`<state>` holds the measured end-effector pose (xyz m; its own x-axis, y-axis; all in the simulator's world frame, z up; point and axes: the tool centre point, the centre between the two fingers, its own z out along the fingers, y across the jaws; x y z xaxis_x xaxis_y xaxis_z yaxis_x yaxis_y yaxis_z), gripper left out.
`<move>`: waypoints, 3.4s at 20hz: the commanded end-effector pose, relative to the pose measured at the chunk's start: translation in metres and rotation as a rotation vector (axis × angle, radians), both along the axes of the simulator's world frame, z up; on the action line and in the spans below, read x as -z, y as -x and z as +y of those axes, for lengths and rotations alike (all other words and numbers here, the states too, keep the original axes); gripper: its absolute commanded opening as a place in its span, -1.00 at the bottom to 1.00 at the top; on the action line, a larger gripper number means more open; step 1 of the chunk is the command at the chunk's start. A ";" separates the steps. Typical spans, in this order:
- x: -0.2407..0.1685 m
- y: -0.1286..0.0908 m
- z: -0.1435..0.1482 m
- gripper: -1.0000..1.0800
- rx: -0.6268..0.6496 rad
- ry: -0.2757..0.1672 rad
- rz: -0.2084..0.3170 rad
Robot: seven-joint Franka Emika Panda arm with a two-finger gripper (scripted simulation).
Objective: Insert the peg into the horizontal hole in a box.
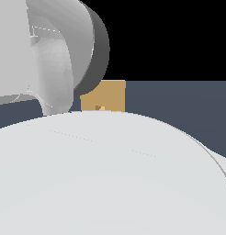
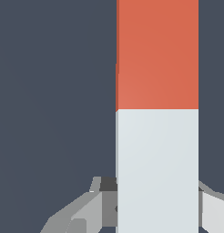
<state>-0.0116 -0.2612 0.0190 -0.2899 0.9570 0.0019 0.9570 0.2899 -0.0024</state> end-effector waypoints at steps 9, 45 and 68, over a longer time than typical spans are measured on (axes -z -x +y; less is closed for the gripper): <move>-0.011 0.024 0.066 -1.00 0.082 0.001 -0.002; -0.047 0.057 0.306 -1.00 0.362 0.002 -0.003; -0.047 0.054 0.358 -1.00 0.362 0.001 -0.003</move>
<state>-0.0663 0.0845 0.0645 0.0691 0.9976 -0.0001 0.9976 -0.0691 -0.0018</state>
